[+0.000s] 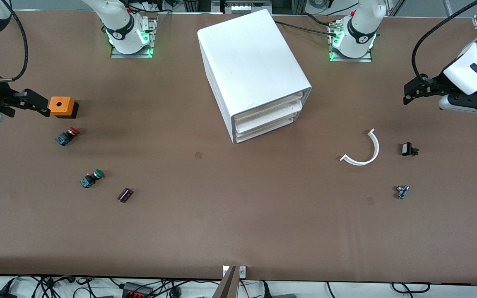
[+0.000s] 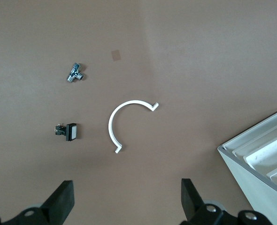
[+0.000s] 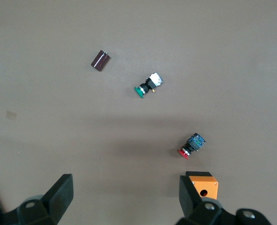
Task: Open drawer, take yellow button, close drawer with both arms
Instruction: 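Reach the left gripper toward the lower drawer handle of the white cabinet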
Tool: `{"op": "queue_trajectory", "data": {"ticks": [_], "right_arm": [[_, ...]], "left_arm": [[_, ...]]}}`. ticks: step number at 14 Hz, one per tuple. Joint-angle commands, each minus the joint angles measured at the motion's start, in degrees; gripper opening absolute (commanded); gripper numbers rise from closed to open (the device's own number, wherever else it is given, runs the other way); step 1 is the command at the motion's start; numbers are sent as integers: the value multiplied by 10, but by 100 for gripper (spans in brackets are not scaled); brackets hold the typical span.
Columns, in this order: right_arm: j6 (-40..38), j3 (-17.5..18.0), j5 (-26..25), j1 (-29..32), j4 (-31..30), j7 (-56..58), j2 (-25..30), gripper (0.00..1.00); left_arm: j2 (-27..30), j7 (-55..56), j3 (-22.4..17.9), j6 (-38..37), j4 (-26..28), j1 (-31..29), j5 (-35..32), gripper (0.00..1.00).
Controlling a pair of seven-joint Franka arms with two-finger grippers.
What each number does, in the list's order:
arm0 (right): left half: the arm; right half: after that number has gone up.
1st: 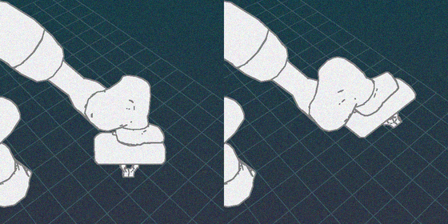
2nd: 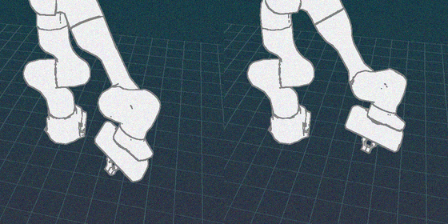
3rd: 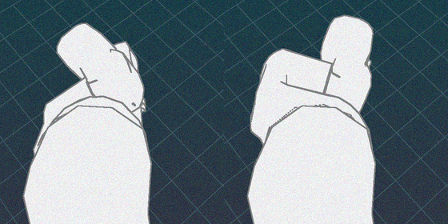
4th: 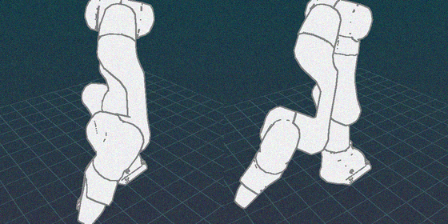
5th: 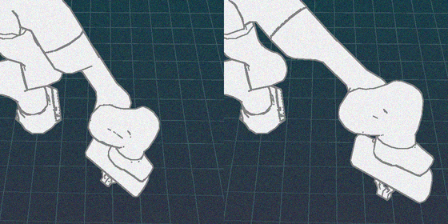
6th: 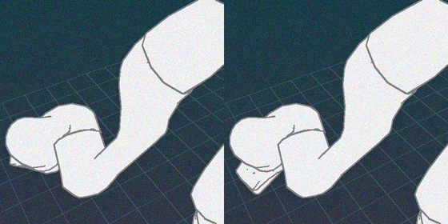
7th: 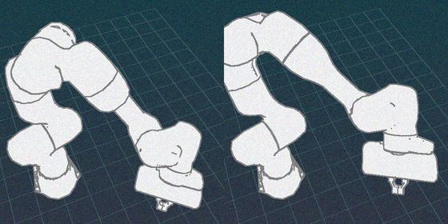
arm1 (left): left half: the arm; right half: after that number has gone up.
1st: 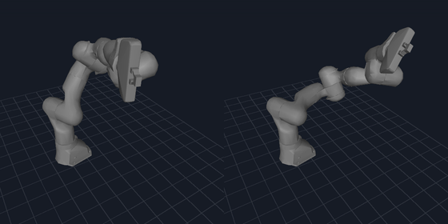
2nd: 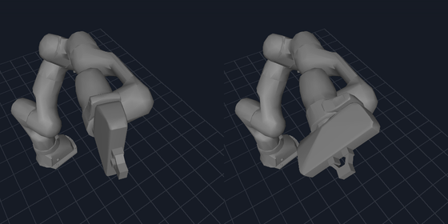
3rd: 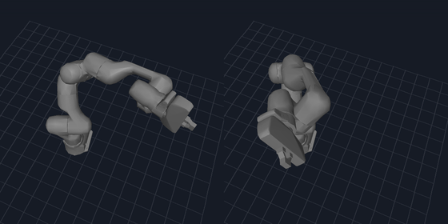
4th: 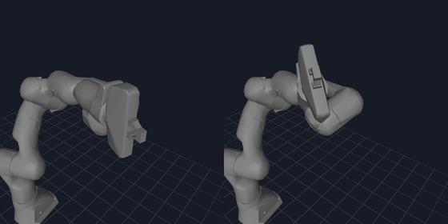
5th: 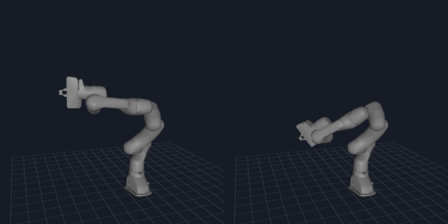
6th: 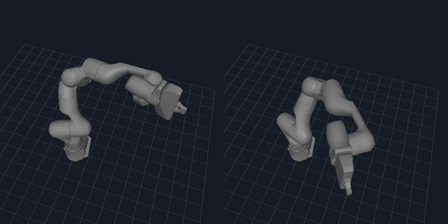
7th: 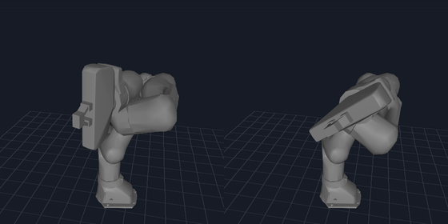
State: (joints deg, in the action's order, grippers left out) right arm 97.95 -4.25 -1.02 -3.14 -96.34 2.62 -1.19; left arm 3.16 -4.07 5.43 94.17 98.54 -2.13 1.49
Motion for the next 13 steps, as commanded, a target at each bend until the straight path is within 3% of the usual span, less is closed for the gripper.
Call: {"op": "queue_trajectory", "data": {"ticks": [1, 13], "right_arm": [[6, -1, -4, -3, -9, -5, 6, 100], [-2, -1, -2, -1, -8, 2, -1, 100]], "left_arm": [[3, -11, 0, -13, -9, 2, -5, 100], [0, -7, 1, -32, -20, 2, -5, 100]]}}
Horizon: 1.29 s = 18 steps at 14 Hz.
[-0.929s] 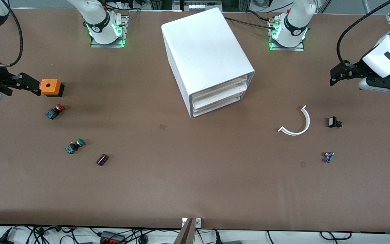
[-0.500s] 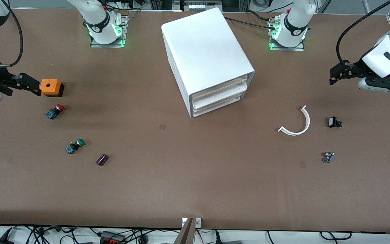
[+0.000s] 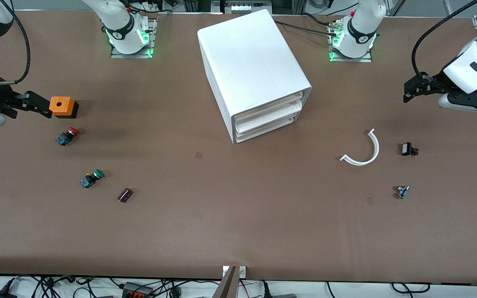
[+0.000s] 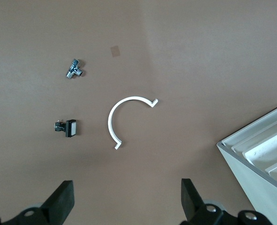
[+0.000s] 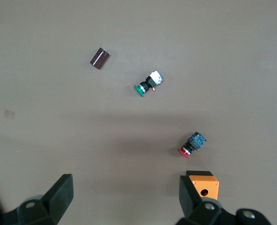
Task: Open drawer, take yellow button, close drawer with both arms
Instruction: 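Reach the left gripper toward the lower drawer handle of the white cabinet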
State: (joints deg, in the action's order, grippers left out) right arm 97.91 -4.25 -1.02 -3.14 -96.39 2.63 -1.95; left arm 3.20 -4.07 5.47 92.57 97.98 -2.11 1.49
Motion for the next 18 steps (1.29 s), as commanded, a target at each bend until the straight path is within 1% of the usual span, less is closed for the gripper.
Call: {"op": "queue_trajectory", "data": {"ticks": [1, 3, 4, 5, 6, 8, 9, 10, 11, 12, 16, 18], "right_arm": [[-2, -1, -2, -1, -7, 3, 7, 100], [-2, -1, -3, -3, -7, 4, 7, 100], [-2, -1, -4, -2, -7, 4, 7, 100], [-1, -1, -6, -2, -7, 4, 6, 100], [-1, -1, -6, -2, -6, 4, 6, 100], [-3, -1, -6, -2, -6, 5, 6, 100], [-4, -1, -6, -2, -7, 4, 6, 100], [-5, -1, -6, -3, -7, 4, 5, 100], [-8, -1, -6, -7, -8, 4, 5, 100], [-10, -1, -5, -18, -7, 0, 2, 100], [-1, -1, -1, -45, 0, -7, -13, 100], [27, -1, 6, -54, 3, -14, -17, 100]], "left_arm": [[0, -7, 0, -17, -15, 2, -5, 100], [-13, -8, 0, -26, -24, 3, 1, 100], [-22, -8, -1, -64, -28, 0, 15, 100], [-28, -9, -6, -111, -39, -5, 64, 100], [-42, -10, -8, -152, -51, -6, 90, 100], [-66, -15, -2, -228, -59, 2, 107, 100], [-90, -16, 2, -246, -57, 10, 138, 100], [-114, -18, 6, -250, -55, 18, 169, 100], [-143, -44, 7, -246, -59, 20, 204, 100], [-167, -96, 6, -233, -58, 19, 253, 100], [-252, -245, 7, -148, -45, 18, 429, 100], [-287, -330, 8, -115, -24, 25, 518, 100]]}}
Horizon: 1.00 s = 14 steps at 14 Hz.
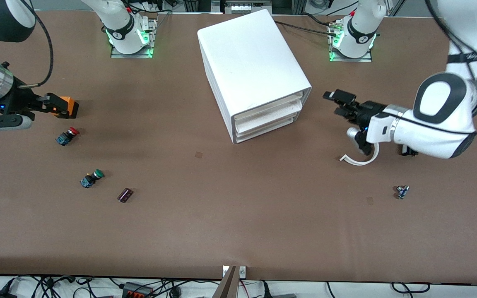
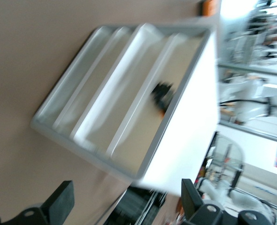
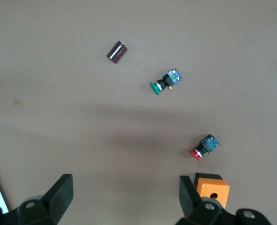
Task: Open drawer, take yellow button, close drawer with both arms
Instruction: 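Grasp the drawer handle with the left gripper and pull the drawer open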
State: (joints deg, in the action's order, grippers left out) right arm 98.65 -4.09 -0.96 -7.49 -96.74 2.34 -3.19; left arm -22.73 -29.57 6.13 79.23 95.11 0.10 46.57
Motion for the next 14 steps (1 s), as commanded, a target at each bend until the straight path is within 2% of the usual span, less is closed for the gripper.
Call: {"op": "queue_trajectory", "data": {"ticks": [1, 3, 5, 9, 11, 12, 14], "right_arm": [[36, -2, 22, -11, 8, -22, -15, 100], [45, -2, 63, -17, 16, -24, -28, 100], [44, -2, 65, -30, 20, -23, -30, 100], [40, -3, 61, -31, 22, -16, -27, 100], [37, -4, 60, -31, 22, -19, -27, 100], [37, -5, 61, -30, 23, -14, -27, 100], [37, -6, 61, -29, 23, -12, -26, 100]], "left_arm": [[-34, -115, 4, 36, 34, 5, 104, 100], [-35, -137, 14, 64, 93, 10, 133, 100], [-42, -152, 28, 98, 118, 17, 133, 98], [-53, -190, 41, 102, 133, 21, 133, 79], [-56, -217, 42, 104, 155, 29, 137, 75], [-52, -228, 42, 112, 165, 33, 138, 68], [-51, -234, 43, 112, 167, 34, 138, 42]]}}
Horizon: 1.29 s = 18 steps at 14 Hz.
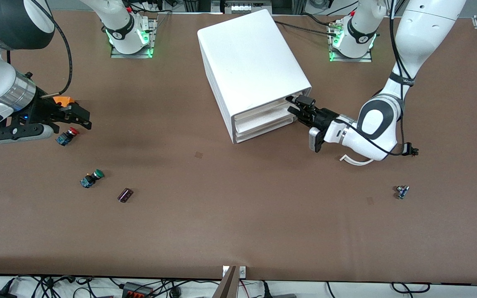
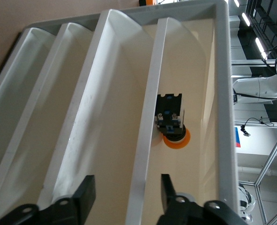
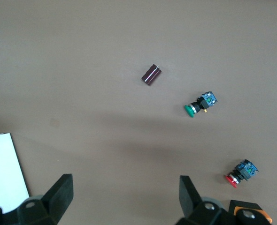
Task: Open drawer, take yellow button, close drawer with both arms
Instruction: 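Grasp the drawer handle with the left gripper and pull the drawer open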
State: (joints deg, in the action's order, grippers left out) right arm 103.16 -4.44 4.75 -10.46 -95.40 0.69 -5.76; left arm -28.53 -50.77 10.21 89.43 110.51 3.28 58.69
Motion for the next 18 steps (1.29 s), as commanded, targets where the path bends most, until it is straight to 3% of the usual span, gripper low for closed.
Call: {"op": "queue_trajectory", "data": {"ticks": [1, 3, 5, 8, 12, 18], "right_arm": [[-8, -3, 2, 1, 10, 5, 0, 100], [-8, -5, 1, 3, 10, 5, -1, 100], [-6, -6, 6, 7, 10, -5, -3, 100], [-1, -5, 7, 4, 10, -6, -7, 100], [-2, 1, 12, -7, 10, -6, -12, 100], [34, 1, 14, -86, 20, -9, -35, 100]], "left_arm": [[7, -22, 2, 10, 13, 2, 17, 29], [7, -23, 2, 9, 9, 3, 17, 9], [5, -23, 1, 10, 2, -1, 16, 5], [-2, -19, -9, 12, -33, -3, 8, 5], [-51, -15, -28, 11, -102, -21, 5, 5], [-123, 2, -49, 12, -204, -22, 5, 5]]}}
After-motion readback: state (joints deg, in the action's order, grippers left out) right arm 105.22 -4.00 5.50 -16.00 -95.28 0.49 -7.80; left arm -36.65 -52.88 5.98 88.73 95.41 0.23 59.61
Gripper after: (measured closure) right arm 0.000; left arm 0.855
